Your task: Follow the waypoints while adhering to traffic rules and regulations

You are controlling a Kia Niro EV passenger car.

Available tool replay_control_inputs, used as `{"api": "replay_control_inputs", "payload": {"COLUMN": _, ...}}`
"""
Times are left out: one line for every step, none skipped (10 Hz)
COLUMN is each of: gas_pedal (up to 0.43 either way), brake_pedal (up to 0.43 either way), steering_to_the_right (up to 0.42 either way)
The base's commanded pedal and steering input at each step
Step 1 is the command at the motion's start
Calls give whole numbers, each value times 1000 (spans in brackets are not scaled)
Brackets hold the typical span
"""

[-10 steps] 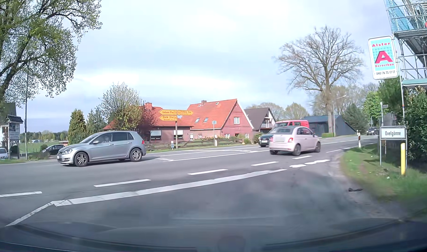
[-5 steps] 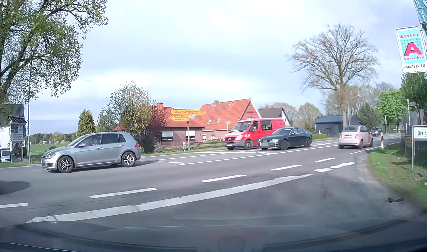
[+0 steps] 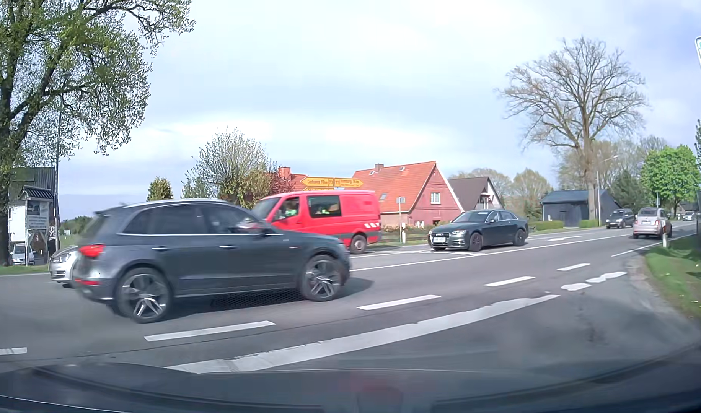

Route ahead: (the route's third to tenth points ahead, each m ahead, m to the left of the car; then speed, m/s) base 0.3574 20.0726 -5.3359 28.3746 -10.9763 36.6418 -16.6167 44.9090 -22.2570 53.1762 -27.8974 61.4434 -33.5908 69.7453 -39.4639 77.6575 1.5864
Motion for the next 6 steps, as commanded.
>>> {"api": "replay_control_inputs", "payload": {"gas_pedal": 0, "brake_pedal": 134, "steering_to_the_right": -243}}
{"api": "replay_control_inputs", "payload": {"gas_pedal": 0, "brake_pedal": 122, "steering_to_the_right": -248}}
{"api": "replay_control_inputs", "payload": {"gas_pedal": 0, "brake_pedal": 110, "steering_to_the_right": -256}}
{"api": "replay_control_inputs", "payload": {"gas_pedal": 0, "brake_pedal": 91, "steering_to_the_right": -266}}
{"api": "replay_control_inputs", "payload": {"gas_pedal": 0, "brake_pedal": 79, "steering_to_the_right": -276}}
{"api": "replay_control_inputs", "payload": {"gas_pedal": 0, "brake_pedal": 67, "steering_to_the_right": -294}}
